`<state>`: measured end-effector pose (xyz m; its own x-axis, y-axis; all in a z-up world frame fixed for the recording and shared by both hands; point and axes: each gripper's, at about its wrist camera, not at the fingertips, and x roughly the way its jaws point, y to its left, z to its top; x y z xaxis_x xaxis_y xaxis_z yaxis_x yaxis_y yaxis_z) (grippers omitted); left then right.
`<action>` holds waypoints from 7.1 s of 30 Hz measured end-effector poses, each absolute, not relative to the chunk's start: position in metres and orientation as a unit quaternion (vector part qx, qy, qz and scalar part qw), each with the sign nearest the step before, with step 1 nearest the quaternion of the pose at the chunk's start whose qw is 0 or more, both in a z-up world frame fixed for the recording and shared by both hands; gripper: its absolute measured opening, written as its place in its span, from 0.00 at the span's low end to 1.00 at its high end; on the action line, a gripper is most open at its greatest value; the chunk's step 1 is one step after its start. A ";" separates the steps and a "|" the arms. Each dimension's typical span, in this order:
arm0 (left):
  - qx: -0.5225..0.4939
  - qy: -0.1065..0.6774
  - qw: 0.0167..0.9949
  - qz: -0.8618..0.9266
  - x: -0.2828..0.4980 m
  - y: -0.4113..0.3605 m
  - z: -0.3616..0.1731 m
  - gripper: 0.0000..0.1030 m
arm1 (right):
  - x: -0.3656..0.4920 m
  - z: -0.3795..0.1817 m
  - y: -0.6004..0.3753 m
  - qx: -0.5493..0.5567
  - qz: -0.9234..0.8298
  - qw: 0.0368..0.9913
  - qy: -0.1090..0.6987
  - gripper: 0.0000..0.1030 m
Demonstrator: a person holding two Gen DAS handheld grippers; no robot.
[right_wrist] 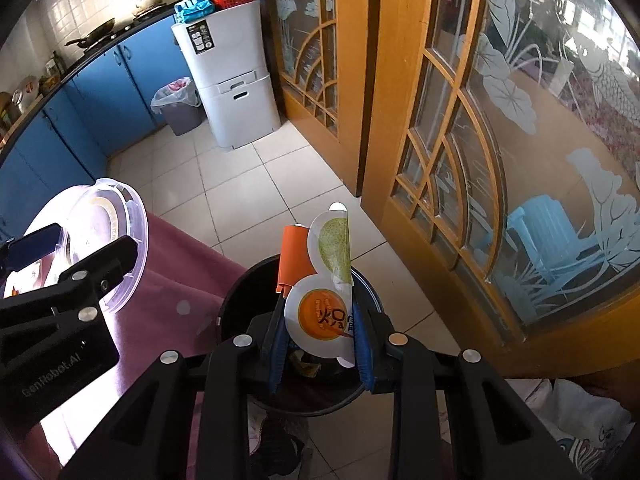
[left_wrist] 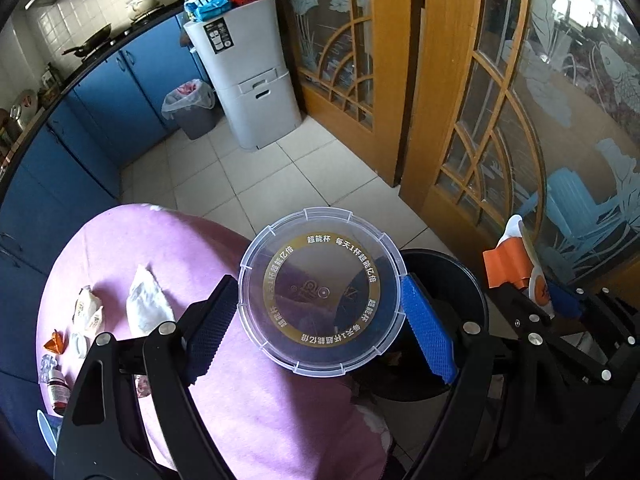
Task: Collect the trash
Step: 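Carry the packet and clear lid over the black bin, then open the left gripper to drop the lid while the right gripper releases the packet, then move both grippers back over the table, then grasp the pink crumpled wrapper with the left gripper while the right gripper grasps the white plastic bag, then carry the pink wrapper and white bag over the black bin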
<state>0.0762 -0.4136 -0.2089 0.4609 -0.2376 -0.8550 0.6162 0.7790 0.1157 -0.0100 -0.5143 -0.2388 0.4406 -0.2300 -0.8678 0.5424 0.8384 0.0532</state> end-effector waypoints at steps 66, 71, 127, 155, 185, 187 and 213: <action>0.170 0.470 0.831 -0.244 0.094 -0.397 -0.203 0.94 | 0.000 -0.241 -0.499 0.189 -0.190 0.842 0.467 0.89; 0.155 0.467 0.839 -0.233 0.100 -0.380 -0.195 0.94 | 0.007 -0.232 -0.483 0.177 -0.182 0.849 0.464 0.89; 0.035 0.575 0.810 -0.109 0.171 -0.162 -0.265 0.72 | 0.119 -0.256 -0.280 -0.065 -0.070 0.851 0.517 0.86; 0.015 0.585 0.796 -0.151 0.178 -0.170 -0.264 0.24 | 0.130 -0.264 -0.278 -0.051 -0.008 0.861 0.506 0.75; 0.029 0.535 0.832 -0.143 0.157 -0.178 -0.222 0.03 | 0.100 -0.229 -0.291 -0.036 -0.011 0.881 0.472 0.21; 0.034 0.527 0.836 -0.149 0.151 -0.186 -0.215 0.03 | 0.093 -0.223 -0.296 -0.035 -0.019 0.884 0.466 0.21; 0.126 0.478 0.830 -0.258 0.084 -0.333 -0.186 0.03 | -0.002 -0.206 -0.423 0.044 -0.141 0.888 0.435 0.21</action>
